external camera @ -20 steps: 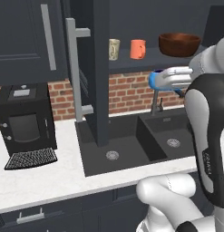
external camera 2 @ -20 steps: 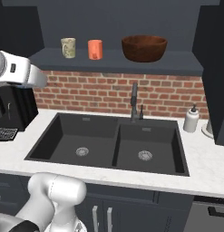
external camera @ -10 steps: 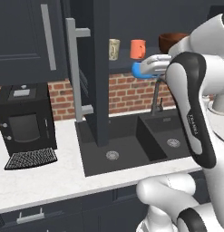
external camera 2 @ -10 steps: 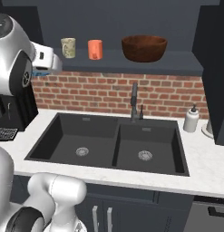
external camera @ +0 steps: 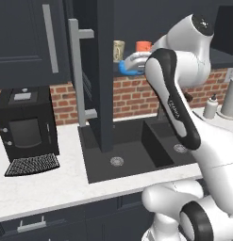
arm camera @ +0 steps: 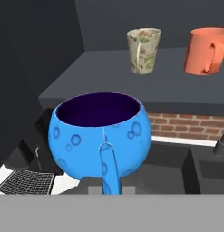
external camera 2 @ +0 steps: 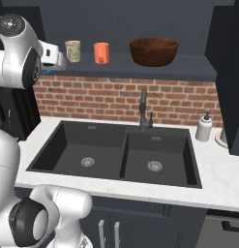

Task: Gather all objects into one cabinet and sort the glasses and bowls to opposite sides.

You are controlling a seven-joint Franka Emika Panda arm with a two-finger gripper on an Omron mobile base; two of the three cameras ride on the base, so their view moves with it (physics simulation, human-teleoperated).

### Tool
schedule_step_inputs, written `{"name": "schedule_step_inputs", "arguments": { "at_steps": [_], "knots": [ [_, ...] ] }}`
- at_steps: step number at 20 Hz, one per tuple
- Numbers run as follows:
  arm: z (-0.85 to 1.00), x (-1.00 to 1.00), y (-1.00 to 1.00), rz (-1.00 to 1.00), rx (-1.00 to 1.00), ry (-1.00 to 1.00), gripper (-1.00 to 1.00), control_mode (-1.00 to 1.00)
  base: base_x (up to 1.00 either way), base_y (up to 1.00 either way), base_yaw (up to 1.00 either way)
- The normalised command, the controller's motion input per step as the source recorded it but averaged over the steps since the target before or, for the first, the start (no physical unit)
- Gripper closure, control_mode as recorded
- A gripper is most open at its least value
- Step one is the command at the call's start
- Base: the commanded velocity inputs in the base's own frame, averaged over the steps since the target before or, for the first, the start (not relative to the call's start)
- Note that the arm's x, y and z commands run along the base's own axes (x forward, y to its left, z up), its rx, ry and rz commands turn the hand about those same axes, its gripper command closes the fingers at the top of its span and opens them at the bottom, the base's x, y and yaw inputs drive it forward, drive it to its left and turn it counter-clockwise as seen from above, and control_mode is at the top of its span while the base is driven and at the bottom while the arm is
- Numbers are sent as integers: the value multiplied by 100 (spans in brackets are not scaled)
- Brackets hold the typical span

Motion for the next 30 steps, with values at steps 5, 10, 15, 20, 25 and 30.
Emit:
{"name": "schedule_step_inputs", "arguments": {
  "at_steps": [5,10,15,20,25,30],
  "knots": [
    [-6,48,40,0,0,0,100,-100,0,0,0],
    [-8,39,21,0,0,0,100,-100,0,0,0],
    [-14,33,24,0,0,0,100,-100,0,0,0],
    [-19,36,28,0,0,0,100,-100,0,0,0],
    [-7,45,9,0,0,0,100,-100,0,0,0],
    [0,61,0,0,0,0,100,-100,0,0,0]
  ]
}}
